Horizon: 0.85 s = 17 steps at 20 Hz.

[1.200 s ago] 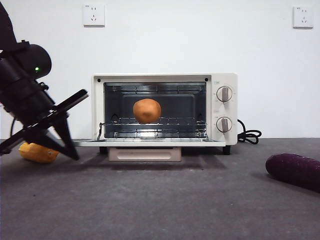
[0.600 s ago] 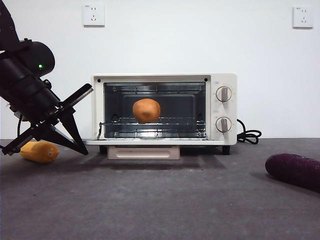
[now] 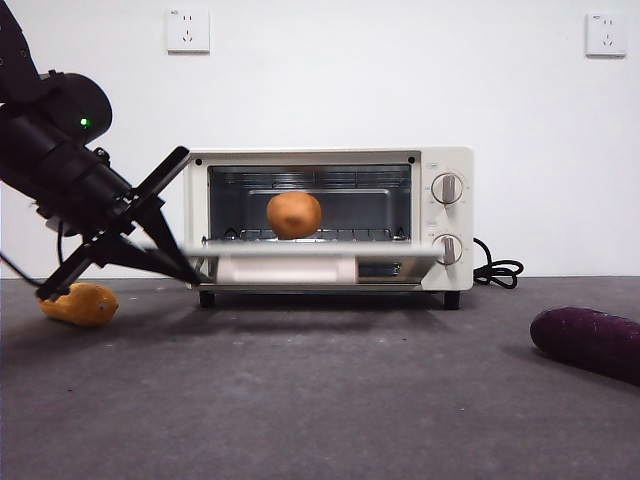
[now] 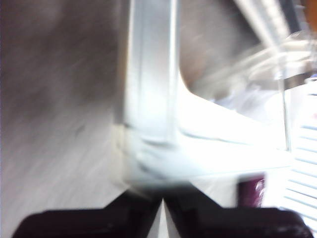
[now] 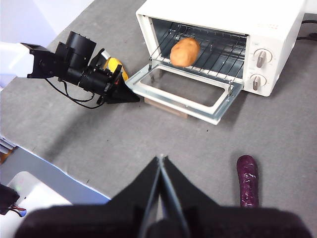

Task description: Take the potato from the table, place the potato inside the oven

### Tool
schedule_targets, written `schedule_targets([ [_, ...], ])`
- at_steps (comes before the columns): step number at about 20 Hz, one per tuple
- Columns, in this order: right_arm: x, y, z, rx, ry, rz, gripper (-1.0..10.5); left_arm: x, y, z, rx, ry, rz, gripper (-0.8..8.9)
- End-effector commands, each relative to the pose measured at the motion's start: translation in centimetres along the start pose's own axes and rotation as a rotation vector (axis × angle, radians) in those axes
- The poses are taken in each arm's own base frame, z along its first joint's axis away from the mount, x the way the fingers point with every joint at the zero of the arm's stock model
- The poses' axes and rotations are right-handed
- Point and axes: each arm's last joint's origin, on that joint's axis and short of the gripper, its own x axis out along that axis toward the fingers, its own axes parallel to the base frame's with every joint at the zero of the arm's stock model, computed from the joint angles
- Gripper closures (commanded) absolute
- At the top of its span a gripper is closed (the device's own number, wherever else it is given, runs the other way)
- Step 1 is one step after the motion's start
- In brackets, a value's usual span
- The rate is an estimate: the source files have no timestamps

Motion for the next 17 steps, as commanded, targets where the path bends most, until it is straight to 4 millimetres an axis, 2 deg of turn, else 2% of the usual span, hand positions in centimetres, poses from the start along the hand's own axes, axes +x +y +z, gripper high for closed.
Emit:
schedule_targets([
  [1, 0.1, -0.1, -0.3, 0.007, 0.023, -0.008, 9.5, -0.5, -1.1, 1.7, 0.027, -0.13, -0.065, 8.2],
  [11, 0.1, -0.1, -0.3, 0.006, 0.023, -0.008, 9.5, -1.5, -2.8, 2.7, 0.006, -0.234, -0.191, 8.2],
  [17, 0.1, -0.1, -0.3, 0.006, 0.022, -0.008, 9.5, -2.5, -4.8, 3.9, 0.009, -0.304, -0.268, 8.2],
])
